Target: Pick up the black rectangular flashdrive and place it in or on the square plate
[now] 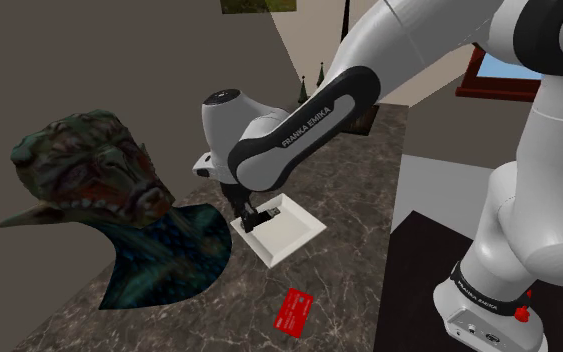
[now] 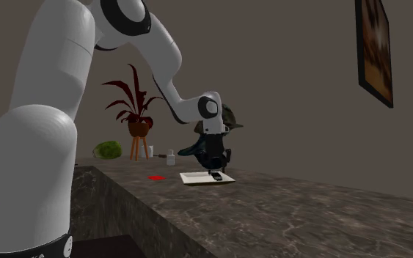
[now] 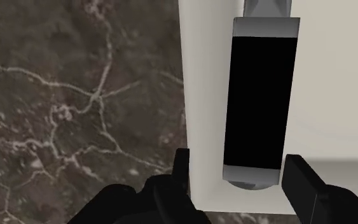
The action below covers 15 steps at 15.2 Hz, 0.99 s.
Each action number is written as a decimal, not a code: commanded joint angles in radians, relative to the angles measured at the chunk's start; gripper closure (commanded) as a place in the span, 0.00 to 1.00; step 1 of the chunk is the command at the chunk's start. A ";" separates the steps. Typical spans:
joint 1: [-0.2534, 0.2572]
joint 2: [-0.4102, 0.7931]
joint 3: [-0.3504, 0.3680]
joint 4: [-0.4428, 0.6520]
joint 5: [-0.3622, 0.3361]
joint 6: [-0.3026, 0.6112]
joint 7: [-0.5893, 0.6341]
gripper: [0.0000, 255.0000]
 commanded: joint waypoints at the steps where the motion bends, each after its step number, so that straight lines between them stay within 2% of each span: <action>1: 0.002 0.006 0.003 -0.008 0.002 -0.003 0.000 1.00; 7: 0.003 0.008 0.003 -0.005 0.002 -0.005 0.001 1.00; 15: 0.002 -0.049 0.005 0.038 0.017 -0.103 -0.013 1.00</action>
